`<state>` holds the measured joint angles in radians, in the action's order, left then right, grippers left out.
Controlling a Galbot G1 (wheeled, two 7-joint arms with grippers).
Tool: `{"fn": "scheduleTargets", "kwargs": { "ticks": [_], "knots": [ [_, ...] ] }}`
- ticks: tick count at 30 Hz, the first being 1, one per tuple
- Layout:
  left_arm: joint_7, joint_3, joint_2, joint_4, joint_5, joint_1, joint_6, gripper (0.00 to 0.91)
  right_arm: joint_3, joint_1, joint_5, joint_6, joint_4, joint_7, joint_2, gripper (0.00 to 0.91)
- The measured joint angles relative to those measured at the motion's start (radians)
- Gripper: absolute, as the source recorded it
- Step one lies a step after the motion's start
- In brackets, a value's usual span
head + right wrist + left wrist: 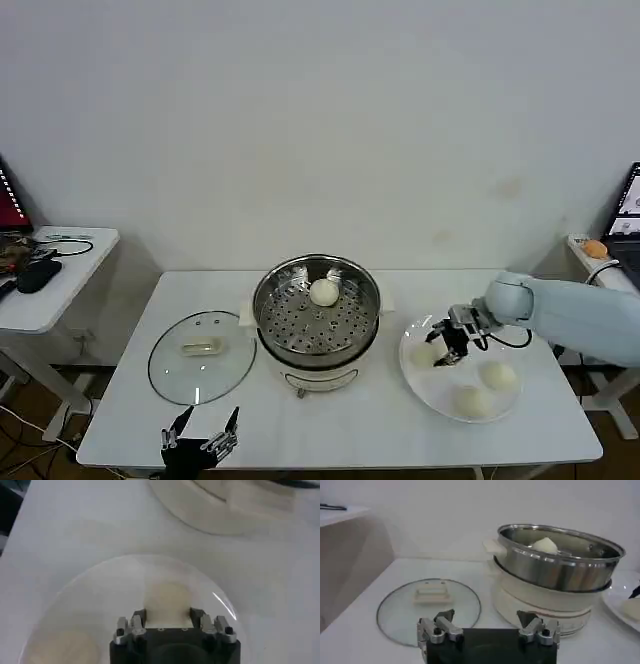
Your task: Take steamed baozi put them in steamer then cover it.
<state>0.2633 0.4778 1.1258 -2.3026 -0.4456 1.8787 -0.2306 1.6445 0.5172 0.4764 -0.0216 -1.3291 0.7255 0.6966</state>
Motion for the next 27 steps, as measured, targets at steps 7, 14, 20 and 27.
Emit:
{"fn": "scheduleTargets", "kwargs": {
  "ticks": [7,14,20,27],
  "knots": [
    [0.001,-0.002,-0.004,-0.001,0.000,-0.009,-0.001,0.907,0.079,0.149,0.040,-0.008,-0.068,0.004,-0.024,0.605],
    [0.001,-0.012,-0.011,0.005,0.000,-0.023,-0.001,0.907,0.138,0.286,0.083,-0.005,-0.128,0.001,-0.023,0.605],
    [0.001,-0.016,-0.020,0.016,0.001,-0.033,-0.001,0.907,0.174,0.383,0.124,0.005,-0.169,-0.005,-0.006,0.605],
    [0.001,-0.020,-0.024,0.023,0.002,-0.034,0.000,0.907,0.182,0.450,0.194,0.028,-0.218,-0.027,0.036,0.615]
  ]
}}
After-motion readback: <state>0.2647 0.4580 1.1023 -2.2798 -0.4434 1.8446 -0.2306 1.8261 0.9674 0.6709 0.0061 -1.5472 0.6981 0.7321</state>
